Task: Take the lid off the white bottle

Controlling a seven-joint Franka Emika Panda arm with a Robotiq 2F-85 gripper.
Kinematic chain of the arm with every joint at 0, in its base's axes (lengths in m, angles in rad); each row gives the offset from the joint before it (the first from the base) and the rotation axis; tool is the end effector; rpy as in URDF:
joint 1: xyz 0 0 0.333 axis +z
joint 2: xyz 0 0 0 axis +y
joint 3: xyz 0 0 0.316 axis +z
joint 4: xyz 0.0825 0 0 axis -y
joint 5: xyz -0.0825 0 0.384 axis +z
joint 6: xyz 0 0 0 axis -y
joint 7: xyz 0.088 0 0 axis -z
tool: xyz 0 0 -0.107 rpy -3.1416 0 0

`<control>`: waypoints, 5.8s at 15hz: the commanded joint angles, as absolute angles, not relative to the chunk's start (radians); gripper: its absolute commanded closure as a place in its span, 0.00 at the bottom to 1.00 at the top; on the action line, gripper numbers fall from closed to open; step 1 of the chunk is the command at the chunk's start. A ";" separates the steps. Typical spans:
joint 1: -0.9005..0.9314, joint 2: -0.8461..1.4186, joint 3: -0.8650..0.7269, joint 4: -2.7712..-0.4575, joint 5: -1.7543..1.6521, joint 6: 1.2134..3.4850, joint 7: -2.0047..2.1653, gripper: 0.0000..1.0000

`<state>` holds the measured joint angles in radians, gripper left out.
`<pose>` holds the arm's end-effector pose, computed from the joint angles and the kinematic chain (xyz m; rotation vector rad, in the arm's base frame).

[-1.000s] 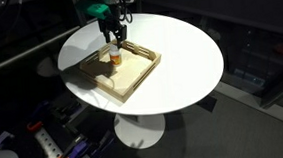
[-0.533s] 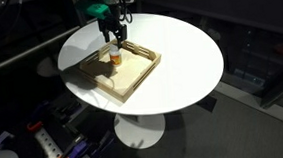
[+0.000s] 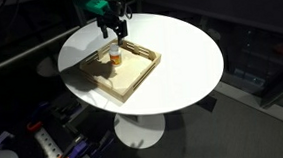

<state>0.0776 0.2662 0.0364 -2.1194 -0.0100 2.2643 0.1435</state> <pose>0.5570 0.0633 0.2766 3.1225 -0.0364 -0.1882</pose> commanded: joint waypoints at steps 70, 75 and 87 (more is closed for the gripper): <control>0.027 0.417 -0.061 -2.015 -0.053 2.295 0.178 0.58; 0.026 0.441 -0.064 -2.004 -0.052 2.279 0.169 0.19; 0.042 0.299 -0.037 -2.006 -0.059 2.106 0.150 0.00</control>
<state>0.0408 0.3553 -0.0443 -2.0126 -0.0481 2.1890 0.1545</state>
